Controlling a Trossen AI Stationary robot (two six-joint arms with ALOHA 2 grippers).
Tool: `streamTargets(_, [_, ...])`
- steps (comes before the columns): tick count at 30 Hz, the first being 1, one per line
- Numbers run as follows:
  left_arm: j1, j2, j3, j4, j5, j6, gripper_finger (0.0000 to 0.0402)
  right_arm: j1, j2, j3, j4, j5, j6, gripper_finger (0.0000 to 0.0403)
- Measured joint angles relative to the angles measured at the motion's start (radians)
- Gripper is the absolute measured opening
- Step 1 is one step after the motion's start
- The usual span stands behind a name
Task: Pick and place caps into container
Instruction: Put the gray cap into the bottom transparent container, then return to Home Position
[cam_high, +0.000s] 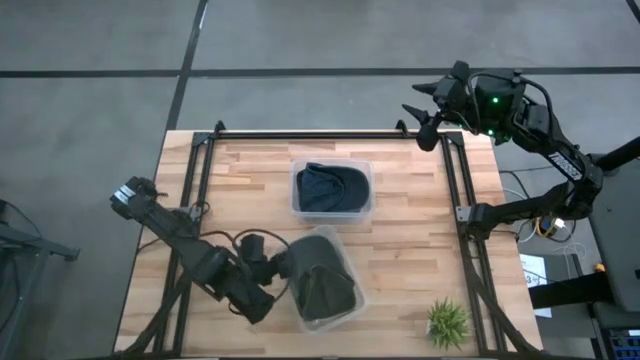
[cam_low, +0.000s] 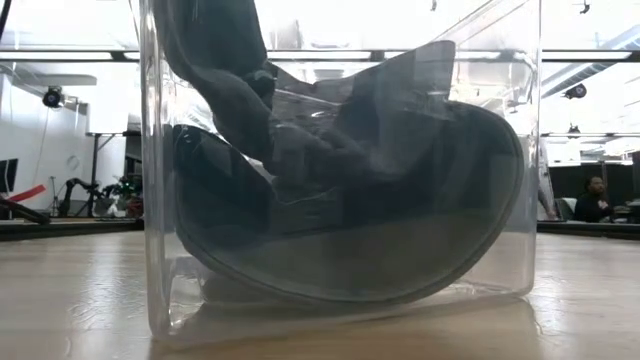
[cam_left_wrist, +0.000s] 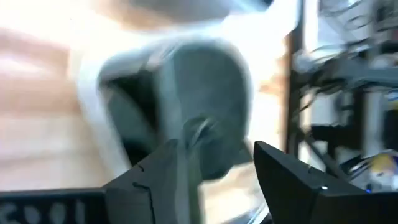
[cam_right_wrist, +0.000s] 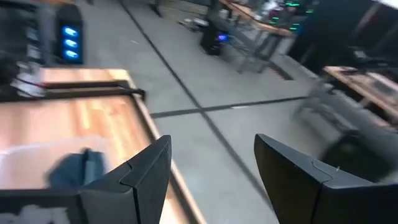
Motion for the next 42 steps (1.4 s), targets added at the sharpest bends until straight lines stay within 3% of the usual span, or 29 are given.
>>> streamTargets(6, [0.005, -0.068, 0.0, -0.02, -0.191, 0.132, 0.0203, 0.0, 0.001, -0.044, 0.0, -0.18, 0.08, 0.0226])
streamTargets(13, [0.076, -0.15, -0.001, -0.107, -0.251, 0.285, 0.0204, -0.001, 0.001, -0.137, -0.021, -0.196, 0.195, 0.0223])
streamTargets(17, [0.147, -0.203, -0.002, -0.178, -0.303, 0.425, 0.0195, -0.001, 0.001, -0.203, -0.013, -0.244, 0.224, 0.0184])
streamTargets(20, [0.206, -0.246, -0.002, -0.181, -0.299, 0.646, 0.016, -0.001, 0.001, -0.26, -0.005, -0.3, 0.222, 0.0113])
streamTargets(23, [0.254, -0.295, -0.002, -0.181, -0.28, 0.833, 0.0094, -0.011, -0.01, -0.327, 0.02, -0.356, 0.219, 0.003])
streamTargets(26, [0.298, -0.349, -0.003, -0.179, -0.274, 0.971, 0.002, -0.04, -0.051, -0.419, 0.119, -0.498, 0.246, 0.0013])
streamTargets(28, [0.323, -0.387, -0.011, -0.176, -0.274, 1.053, 0.001, -0.059, -0.096, -0.487, 0.207, -0.563, 0.291, 0.0009])
streamTargets(33, [0.354, -0.524, -0.099, -0.065, -0.26, 1.255, 0.0001, -0.097, -0.242, -0.642, 0.364, -0.566, 0.346, 0.0008])
streamTargets(36, [0.355, -0.626, -0.201, 0.044, -0.227, 1.381, 0.0001, -0.115, -0.329, -0.707, 0.362, -0.538, 0.311, 0.0008])
streamTargets(42, [0.354, -0.847, -0.485, 0.396, -0.041, 1.597, 0.0, -0.119, -0.46, -0.799, 0.224, -0.229, 0.404, 0.0008])
